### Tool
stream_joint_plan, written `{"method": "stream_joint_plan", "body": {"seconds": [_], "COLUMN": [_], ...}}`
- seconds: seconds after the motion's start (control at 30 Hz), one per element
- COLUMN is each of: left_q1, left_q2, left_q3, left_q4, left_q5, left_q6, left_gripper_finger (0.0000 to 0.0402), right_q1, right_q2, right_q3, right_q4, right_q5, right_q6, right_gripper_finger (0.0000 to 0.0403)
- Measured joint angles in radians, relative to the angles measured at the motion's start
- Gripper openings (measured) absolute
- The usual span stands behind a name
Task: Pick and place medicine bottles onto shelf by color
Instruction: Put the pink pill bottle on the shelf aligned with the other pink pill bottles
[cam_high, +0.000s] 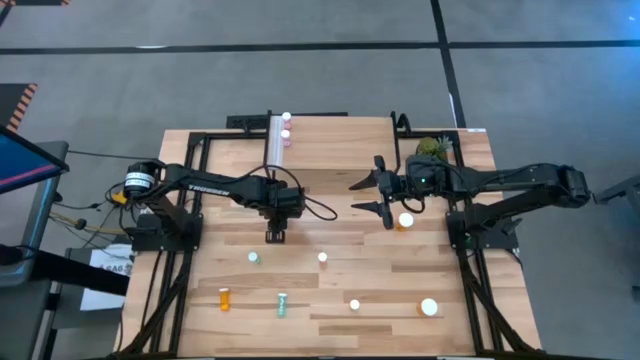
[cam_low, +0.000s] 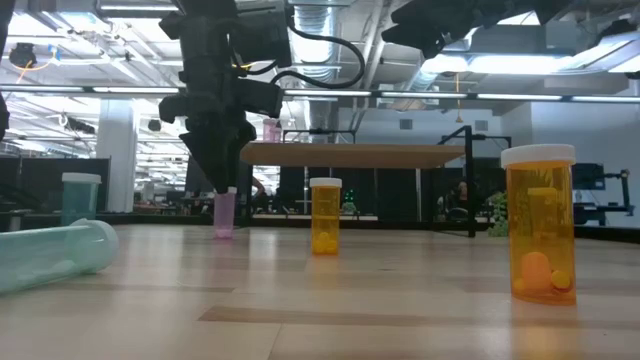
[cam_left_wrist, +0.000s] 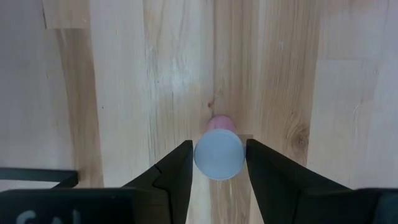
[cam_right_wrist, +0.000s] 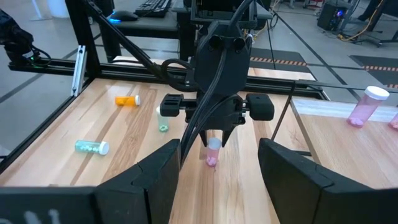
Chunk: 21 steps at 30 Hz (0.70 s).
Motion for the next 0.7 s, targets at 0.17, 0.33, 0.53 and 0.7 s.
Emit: {"method": "stream_joint_plan", "body": {"seconds": [0.17,0.33,0.53,0.7], "left_q1": [0.000,0.000,0.000,0.000], "left_q2": [0.000,0.000,0.000,0.000], "left_q3": [0.000,0.000,0.002,0.002], "left_q4": [0.000,0.000,0.000,0.000], "left_q5": [-0.004,-0.003,0.008,0.008], "left_q6": [0.000,0.005,0.006,0.005], "left_gripper_finger": [0.0135,0.0120,0.0084,0.0091], "right_q1": [0.000,0.000,0.000,0.000], "right_q2": [0.000,0.000,0.000,0.000], "right_q3": [0.000,0.000,0.000,0.000], "right_q4": [0.000,0.000,0.000,0.000], "right_q5": [0.000,0.000,0.000,0.000], "right_q6": [0.000,0.000,0.000,0.000], "right_gripper_finger": [0.0240,0.0240,0.0240,0.0240]}}
